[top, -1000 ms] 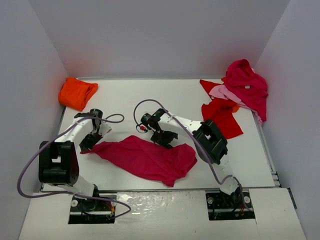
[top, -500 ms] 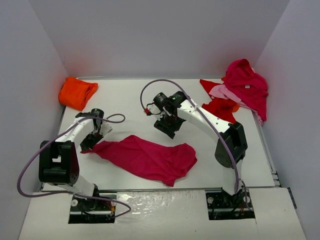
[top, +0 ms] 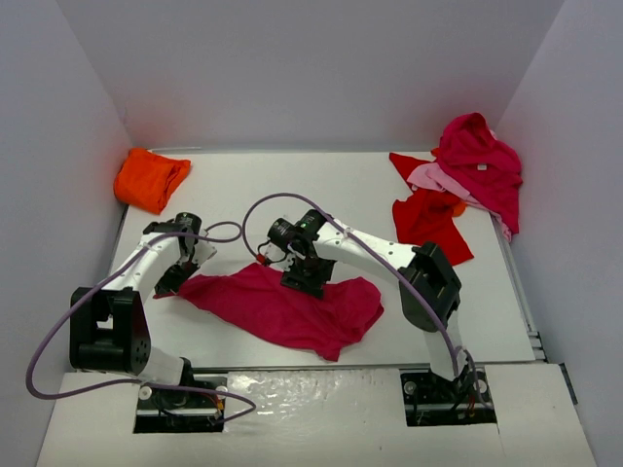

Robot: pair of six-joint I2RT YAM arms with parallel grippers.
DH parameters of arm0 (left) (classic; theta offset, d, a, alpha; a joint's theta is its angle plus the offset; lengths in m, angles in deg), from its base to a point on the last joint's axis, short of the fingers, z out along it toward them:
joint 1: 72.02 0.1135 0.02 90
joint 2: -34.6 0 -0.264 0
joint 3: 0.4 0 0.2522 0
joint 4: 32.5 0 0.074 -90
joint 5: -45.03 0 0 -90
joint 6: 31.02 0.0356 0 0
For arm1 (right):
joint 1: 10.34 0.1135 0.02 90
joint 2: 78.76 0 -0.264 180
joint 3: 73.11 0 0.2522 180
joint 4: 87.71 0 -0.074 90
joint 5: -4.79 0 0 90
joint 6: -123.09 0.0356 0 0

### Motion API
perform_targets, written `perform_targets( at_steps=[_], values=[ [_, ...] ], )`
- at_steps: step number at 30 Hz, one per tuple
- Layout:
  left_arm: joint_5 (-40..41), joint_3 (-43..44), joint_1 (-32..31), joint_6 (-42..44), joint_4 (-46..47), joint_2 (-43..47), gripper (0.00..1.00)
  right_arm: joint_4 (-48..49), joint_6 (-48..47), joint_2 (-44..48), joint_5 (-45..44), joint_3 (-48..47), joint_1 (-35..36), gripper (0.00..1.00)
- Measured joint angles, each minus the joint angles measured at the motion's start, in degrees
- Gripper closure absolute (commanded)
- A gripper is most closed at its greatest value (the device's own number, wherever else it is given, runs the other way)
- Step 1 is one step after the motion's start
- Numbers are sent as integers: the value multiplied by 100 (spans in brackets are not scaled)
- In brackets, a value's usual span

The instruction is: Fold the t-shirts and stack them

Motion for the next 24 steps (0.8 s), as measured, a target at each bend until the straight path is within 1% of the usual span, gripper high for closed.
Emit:
perform_targets(
  at_steps=[12,13,14,15,17,18,19,24],
  values=[
    [28,-57,-4,-31,-59,2,100,188,0,-782,-162,288,-11,48],
    [29,-78,-4,-32,-56,2,100,195,0,-834,-159,296,0,51],
    [29,-104,-4,-32,-58,2,100,199,0,-861,-159,298,7,57],
    [29,-129,-4,-33,-57,2,100,203,2,-882,-159,299,14,65],
    [29,-173,-4,-33,-53,2,100,213,-1,-894,-163,310,36,86],
    [28,-192,-4,-32,-53,2,100,226,0,-894,-166,323,50,91],
    [27,-206,-4,-34,-51,2,100,256,22,-894,-168,352,67,92],
    [27,-229,-4,-34,-21,2,100,304,-3,-833,-354,588,124,93]
  ],
)
